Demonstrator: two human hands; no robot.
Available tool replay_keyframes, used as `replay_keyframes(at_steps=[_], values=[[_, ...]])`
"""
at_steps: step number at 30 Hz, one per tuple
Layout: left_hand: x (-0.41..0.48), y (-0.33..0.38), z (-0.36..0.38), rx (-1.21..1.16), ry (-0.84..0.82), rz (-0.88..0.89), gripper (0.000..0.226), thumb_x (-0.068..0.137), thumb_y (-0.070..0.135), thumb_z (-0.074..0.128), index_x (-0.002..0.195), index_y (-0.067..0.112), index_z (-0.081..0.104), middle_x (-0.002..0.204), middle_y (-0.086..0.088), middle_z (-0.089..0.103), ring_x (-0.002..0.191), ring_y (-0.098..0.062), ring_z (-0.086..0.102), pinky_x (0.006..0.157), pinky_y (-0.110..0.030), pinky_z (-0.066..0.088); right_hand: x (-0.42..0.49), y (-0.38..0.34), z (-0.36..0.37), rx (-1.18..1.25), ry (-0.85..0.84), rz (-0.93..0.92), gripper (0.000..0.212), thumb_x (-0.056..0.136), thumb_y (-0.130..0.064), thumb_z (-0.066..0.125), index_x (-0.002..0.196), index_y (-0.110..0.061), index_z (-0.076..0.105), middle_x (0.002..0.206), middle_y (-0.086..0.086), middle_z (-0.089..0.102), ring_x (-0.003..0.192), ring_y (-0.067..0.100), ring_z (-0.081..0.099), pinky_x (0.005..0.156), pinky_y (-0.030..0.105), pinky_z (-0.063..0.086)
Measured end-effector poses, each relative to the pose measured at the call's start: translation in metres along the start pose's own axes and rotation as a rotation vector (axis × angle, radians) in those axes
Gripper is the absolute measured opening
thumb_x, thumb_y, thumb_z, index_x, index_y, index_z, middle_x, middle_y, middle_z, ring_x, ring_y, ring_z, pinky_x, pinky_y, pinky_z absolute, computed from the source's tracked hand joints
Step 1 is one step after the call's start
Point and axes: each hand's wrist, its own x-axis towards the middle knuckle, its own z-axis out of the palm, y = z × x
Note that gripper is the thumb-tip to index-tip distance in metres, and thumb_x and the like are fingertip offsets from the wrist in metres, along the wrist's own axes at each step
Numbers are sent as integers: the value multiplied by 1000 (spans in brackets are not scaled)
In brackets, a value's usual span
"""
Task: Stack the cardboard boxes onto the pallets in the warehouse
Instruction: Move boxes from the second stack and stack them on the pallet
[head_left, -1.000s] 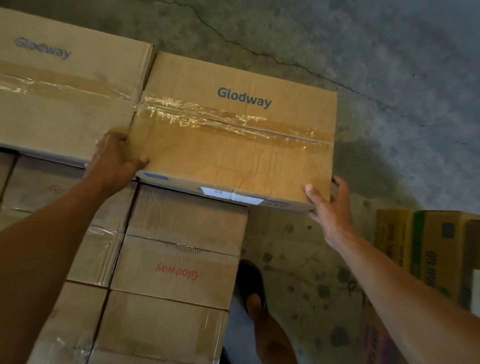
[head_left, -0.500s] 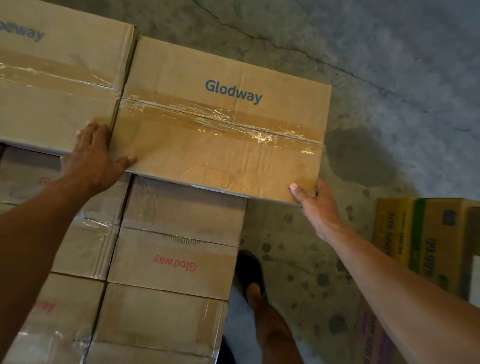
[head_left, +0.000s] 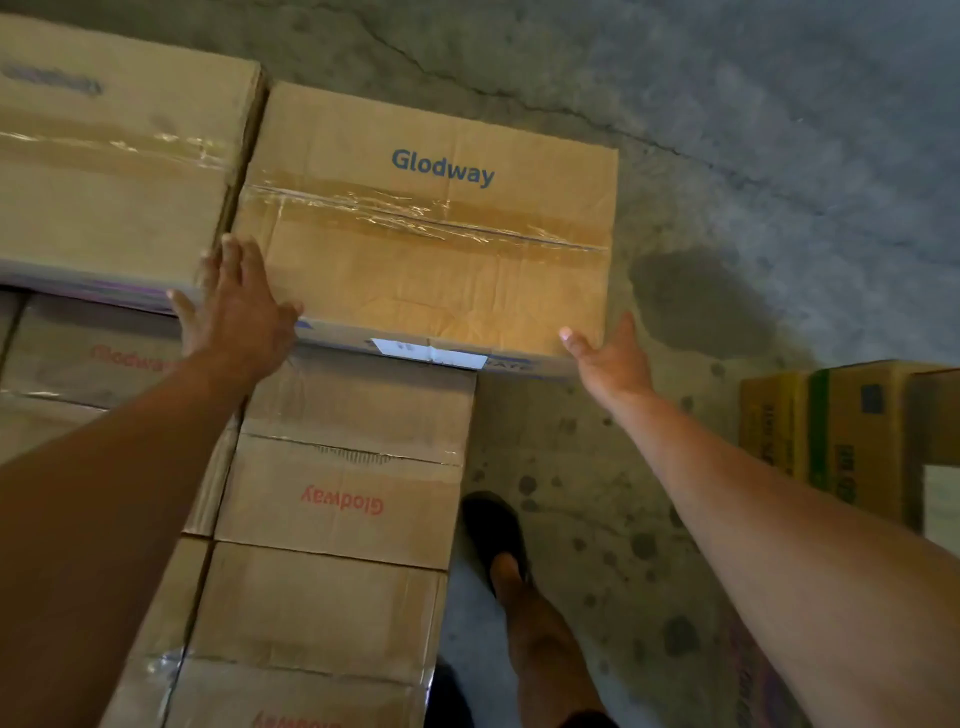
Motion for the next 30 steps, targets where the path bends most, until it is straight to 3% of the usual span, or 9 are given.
replay_keyframes(at_steps=[7, 11, 15, 19, 26, 30], values=[[-145, 43, -17, -22, -9, 207, 77, 101, 43, 48, 159, 10, 9, 168, -8, 6, 154, -29, 5, 118, -64, 15, -122, 35, -66, 16, 132, -102, 72, 100, -54, 50, 157, -17, 26, 158, 7, 40, 143, 35, 38, 110, 43, 35], [-242, 73, -59, -69, -10, 320, 75, 103, 47, 43, 160, 15, 6, 169, -4, 0, 155, -27, -1, 122, -60, 9, -215, 80, -114, -32, 246, -111, 75, 101, -54, 46, 160, -15, 21, 161, 12, 33, 147, 35, 31, 114, 46, 31], [-316, 115, -108, -115, 56, 481, 69, 101, 48, 46, 158, 17, 20, 167, -6, 14, 153, -30, 12, 120, -59, 17, -289, 125, -171, 41, 347, -80, 77, 99, -59, 46, 158, -15, 26, 160, 16, 33, 146, 37, 32, 114, 49, 34], [-366, 181, -157, -131, 139, 659, 62, 98, 46, 51, 149, 14, 37, 156, -13, 36, 142, -35, 33, 115, -51, 29, -348, 161, -246, 129, 515, -52, 70, 100, -54, 48, 155, -13, 33, 157, 16, 38, 142, 37, 37, 112, 48, 36], [-428, 324, -191, -82, 149, 947, 65, 98, 53, 49, 150, 14, 37, 152, -14, 43, 137, -35, 42, 112, -48, 35, -396, 232, -351, 378, 773, 121, 62, 100, -50, 50, 149, -12, 39, 143, 21, 47, 125, 42, 50, 102, 48, 44], [-451, 411, -190, -57, 139, 1113, 64, 98, 52, 50, 147, 12, 42, 149, -12, 45, 134, -34, 45, 110, -46, 38, -383, 273, -386, 450, 834, 218, 61, 101, -48, 48, 150, -13, 36, 142, 21, 47, 127, 41, 48, 103, 48, 42]])
